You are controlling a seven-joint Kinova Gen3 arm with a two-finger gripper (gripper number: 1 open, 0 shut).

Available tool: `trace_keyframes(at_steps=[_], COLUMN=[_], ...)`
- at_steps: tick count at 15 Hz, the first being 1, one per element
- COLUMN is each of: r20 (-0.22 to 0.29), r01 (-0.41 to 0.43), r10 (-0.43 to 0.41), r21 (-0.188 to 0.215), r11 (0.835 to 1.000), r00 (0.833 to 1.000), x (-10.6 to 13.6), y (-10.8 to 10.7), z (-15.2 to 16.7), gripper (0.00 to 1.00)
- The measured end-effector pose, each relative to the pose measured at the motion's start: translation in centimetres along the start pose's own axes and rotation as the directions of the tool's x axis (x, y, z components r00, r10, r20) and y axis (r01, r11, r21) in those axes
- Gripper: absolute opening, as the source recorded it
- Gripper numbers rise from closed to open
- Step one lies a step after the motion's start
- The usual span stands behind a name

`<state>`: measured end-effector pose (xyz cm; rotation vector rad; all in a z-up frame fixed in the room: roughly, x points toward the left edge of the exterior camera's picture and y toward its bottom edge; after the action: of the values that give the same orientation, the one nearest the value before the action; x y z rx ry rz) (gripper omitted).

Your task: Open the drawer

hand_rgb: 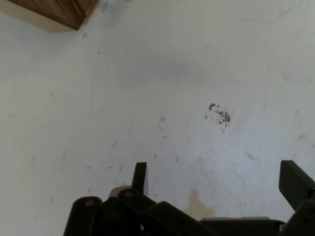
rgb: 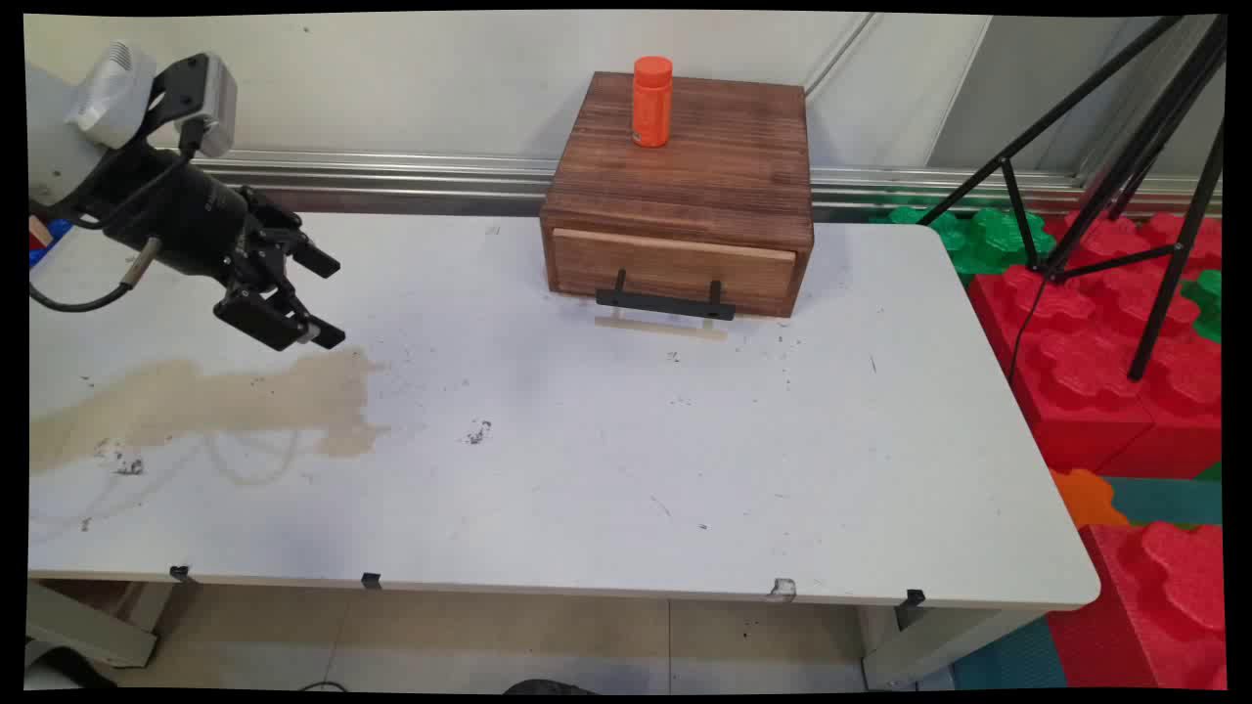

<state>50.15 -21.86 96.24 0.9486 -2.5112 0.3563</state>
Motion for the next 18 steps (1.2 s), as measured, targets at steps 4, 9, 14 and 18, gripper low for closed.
trace_keyframes(at_steps=[4,9,14,18], r20=[-0.015,-0.026,-0.028,-0.037], r01=[-0.003,-0.005,-0.002,0.008], r10=[0.004,0.006,0.003,-0.007], r21=[0.010,0.026,0.041,0.049], r11=[1.000,1.000,0.999,0.999], r00=[1.000,1.000,1.000,0.999], x=[1.2,3.5,6.7,9.4], y=[-0.2,-0.2,-0.1,0.2], z=[0.1,0.3,1.0,2.0], gripper=[1.00,1.00,1.00,1.00])
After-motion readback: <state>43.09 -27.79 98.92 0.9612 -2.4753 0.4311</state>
